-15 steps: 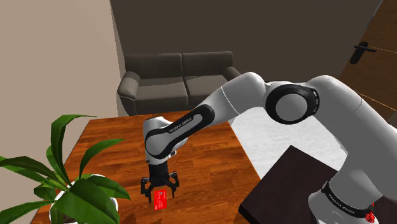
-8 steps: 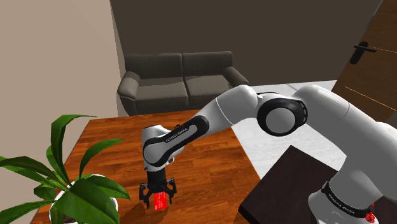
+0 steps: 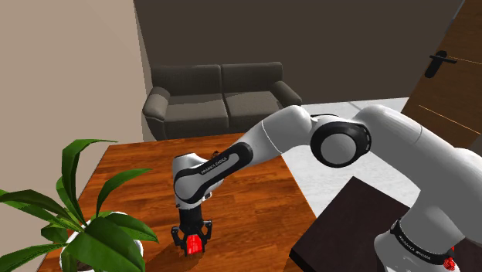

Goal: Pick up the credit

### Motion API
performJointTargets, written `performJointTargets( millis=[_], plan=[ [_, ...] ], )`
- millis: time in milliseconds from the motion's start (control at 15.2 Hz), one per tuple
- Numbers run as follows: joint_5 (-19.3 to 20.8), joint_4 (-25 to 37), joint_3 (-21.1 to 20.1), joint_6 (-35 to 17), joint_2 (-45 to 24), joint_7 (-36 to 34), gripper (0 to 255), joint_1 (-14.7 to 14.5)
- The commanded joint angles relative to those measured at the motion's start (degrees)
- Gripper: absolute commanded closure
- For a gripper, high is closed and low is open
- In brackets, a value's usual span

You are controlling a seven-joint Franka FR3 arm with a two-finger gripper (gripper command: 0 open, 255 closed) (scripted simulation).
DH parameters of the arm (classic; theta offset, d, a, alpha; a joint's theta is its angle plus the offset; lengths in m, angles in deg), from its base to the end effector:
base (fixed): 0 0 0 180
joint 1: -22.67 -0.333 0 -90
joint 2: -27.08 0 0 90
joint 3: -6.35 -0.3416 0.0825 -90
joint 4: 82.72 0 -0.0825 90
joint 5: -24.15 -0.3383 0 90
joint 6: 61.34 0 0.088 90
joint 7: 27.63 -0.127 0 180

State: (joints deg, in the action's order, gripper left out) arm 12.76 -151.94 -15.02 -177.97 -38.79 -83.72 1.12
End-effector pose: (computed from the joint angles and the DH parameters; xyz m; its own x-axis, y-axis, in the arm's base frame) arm 0.5485 0.4358 0.1063 0.7257 -0.4060 -0.5554 -0.4884 -0.8726 -0.0002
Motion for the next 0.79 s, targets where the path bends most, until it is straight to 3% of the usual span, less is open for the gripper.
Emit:
performJointTargets(
  millis=[0, 726],
  plan=[
    [0.08, 0.38, 0.08, -0.84, -0.66, -0.01, 255, -0.2],
    [-0.45, -3.13, -0.52, 0.28, 4.18, -0.96, 255, 0.61]
  ],
)
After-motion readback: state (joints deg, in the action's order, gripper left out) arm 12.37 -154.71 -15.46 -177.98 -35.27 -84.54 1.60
